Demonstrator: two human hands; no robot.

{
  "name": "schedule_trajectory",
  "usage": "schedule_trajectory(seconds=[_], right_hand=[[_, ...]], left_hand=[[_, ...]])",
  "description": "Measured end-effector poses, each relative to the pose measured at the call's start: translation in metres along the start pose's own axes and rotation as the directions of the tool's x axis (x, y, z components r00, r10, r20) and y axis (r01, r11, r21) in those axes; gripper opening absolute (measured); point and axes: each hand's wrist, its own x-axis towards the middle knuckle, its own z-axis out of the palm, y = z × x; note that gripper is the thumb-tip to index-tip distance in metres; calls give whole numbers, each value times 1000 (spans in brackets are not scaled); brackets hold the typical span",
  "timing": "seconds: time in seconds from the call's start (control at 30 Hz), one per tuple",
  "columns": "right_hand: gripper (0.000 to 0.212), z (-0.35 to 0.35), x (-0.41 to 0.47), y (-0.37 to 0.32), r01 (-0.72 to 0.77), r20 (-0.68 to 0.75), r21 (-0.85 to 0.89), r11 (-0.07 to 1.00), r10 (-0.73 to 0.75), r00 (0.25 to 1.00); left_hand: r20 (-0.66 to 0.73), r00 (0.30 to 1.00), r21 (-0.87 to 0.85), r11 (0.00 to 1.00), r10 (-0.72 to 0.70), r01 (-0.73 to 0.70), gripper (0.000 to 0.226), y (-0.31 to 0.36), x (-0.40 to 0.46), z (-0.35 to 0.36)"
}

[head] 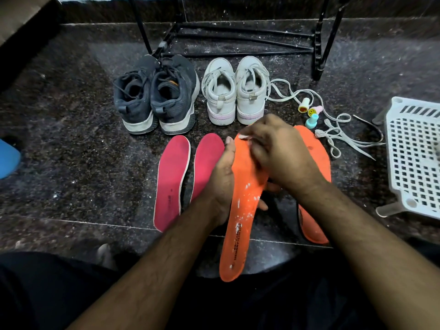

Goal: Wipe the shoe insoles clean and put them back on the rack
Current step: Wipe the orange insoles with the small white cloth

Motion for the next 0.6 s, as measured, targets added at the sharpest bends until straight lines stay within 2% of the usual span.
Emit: schedule_trajectory(seconds=[0.07, 0.13, 0.2, 0.3, 0.33, 0.5, 0.53, 0.6], right_hand=[[28, -5, 3, 12, -130, -79, -55, 990, 126, 989], [27, -6, 3, 17, -192, -112, -76, 979, 182, 977], [28, -2, 0, 8, -112, -72, -50, 992, 108, 992], [33, 5, -4, -9, 104, 64, 3, 995, -104, 992], [33, 6, -3, -9, 119, 82, 3, 993, -119, 989], [26, -2, 4, 23, -105, -97, -53, 993, 100, 990], [25, -3, 3, 24, -126, -111, -39, 991, 121, 986], [26, -3, 0, 14, -68, -80, 2, 998, 68, 995]], left_hand=[[-19, 1000, 42, 999, -12, 13, 86, -2, 2, 1], [-31, 999, 51, 999, -17, 18, 87, -3, 3, 2], [-18, 1000, 24, 1000, -10, 10, 84, -2, 1, 2], [-50, 999, -37, 999, -4, 2, 77, 1, -2, 0], [-56, 998, -40, 999, 0, -2, 76, 2, -3, 0], [-71, 997, 34, 999, 18, -16, 89, -1, 2, 0], [-80, 996, 39, 999, 24, -21, 89, -1, 3, -1], [-86, 996, 24, 999, 39, -37, 83, 2, 1, 1]])
